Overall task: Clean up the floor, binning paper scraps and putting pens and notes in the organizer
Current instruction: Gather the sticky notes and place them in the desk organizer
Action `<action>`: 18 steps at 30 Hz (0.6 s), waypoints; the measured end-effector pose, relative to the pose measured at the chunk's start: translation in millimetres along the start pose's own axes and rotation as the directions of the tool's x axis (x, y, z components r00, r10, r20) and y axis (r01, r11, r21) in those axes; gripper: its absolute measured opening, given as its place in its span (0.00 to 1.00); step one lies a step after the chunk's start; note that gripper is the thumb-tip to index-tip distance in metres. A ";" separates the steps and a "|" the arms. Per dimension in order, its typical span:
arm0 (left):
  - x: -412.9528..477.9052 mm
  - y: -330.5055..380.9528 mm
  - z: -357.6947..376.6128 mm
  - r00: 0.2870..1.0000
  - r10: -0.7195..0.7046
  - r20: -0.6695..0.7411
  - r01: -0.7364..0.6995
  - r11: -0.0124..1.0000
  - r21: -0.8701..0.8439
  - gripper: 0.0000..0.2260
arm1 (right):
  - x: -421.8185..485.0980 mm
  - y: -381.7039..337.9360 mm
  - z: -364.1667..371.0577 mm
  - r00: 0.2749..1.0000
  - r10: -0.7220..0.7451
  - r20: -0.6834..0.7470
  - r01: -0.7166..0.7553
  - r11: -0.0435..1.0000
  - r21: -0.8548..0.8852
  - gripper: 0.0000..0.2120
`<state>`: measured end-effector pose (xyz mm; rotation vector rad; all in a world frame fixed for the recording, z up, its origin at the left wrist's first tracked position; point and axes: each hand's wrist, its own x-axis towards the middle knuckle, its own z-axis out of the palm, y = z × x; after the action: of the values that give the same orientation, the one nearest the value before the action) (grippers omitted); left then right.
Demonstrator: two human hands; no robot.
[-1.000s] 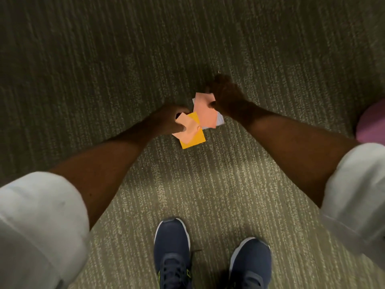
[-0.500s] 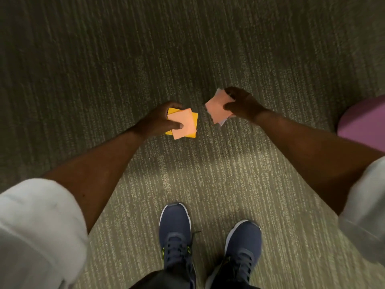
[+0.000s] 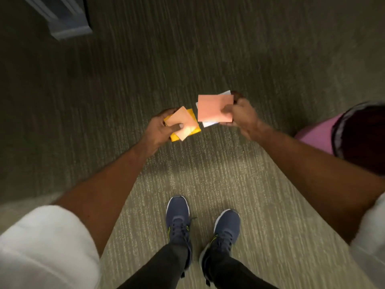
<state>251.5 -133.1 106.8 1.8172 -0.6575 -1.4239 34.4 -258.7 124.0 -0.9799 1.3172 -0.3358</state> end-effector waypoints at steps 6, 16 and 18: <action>-72.2 108.5 -20.8 0.997 0.062 0.045 -0.055 0.989 -0.134 0.29 | -78.1 -106.6 12.5 0.998 -0.042 0.040 0.044 0.998 -0.041 0.19; -175.6 264.9 -92.0 0.989 0.144 0.037 -0.135 0.973 -0.186 0.29 | -196.4 -264.7 34.2 0.993 -0.083 0.085 0.091 0.992 -0.093 0.14; -193.6 289.6 -105.3 0.990 0.143 0.013 -0.136 0.964 -0.228 0.29 | -215.5 -288.2 39.3 0.991 -0.092 0.100 0.103 0.989 -0.111 0.14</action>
<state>314.8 -137.6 465.2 1.5454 -0.5989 -1.3740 100.3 -256.9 479.9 -1.1468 1.2158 -0.2860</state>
